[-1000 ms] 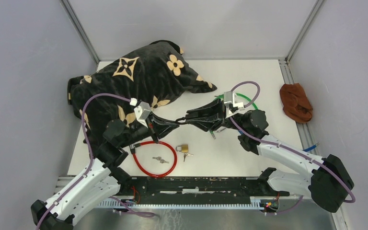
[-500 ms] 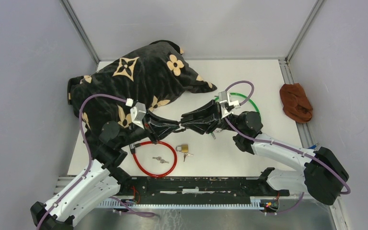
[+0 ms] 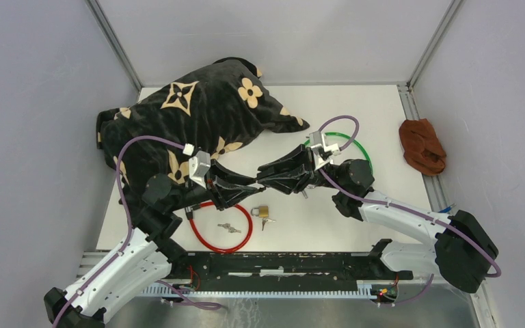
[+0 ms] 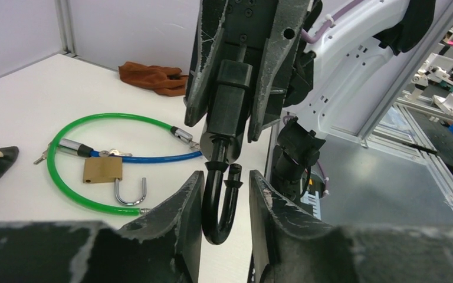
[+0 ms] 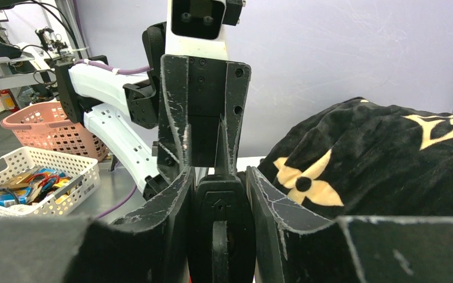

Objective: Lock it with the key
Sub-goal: Lock the lock.

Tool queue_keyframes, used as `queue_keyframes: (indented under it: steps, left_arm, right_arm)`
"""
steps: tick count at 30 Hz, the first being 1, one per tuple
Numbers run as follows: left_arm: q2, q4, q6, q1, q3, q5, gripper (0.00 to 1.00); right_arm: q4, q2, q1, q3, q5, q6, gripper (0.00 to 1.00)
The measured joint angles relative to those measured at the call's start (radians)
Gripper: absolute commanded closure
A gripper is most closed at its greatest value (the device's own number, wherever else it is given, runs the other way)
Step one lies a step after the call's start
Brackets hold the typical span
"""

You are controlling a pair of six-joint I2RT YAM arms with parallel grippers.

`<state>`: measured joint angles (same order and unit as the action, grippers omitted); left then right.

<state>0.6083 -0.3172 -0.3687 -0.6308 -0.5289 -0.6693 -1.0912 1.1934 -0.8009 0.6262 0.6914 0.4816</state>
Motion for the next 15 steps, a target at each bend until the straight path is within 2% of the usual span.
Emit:
queue_keyframes:
  steps: [3,8,15]
  left_arm:
    - [0.000,0.000,0.000,-0.003,0.000,-0.019,0.63]
    - [0.000,0.002,0.006,-0.003,0.001,-0.023,0.96]
    - [0.000,0.003,0.025,-0.004,0.003,-0.073,0.98]
  right_arm:
    - [0.004,0.000,-0.003,0.000,0.001,0.000,1.00]
    - [0.005,-0.004,-0.008,0.000,0.016,0.004,1.00]
    - [0.035,-0.023,-0.011,0.002,0.044,-0.009,1.00]
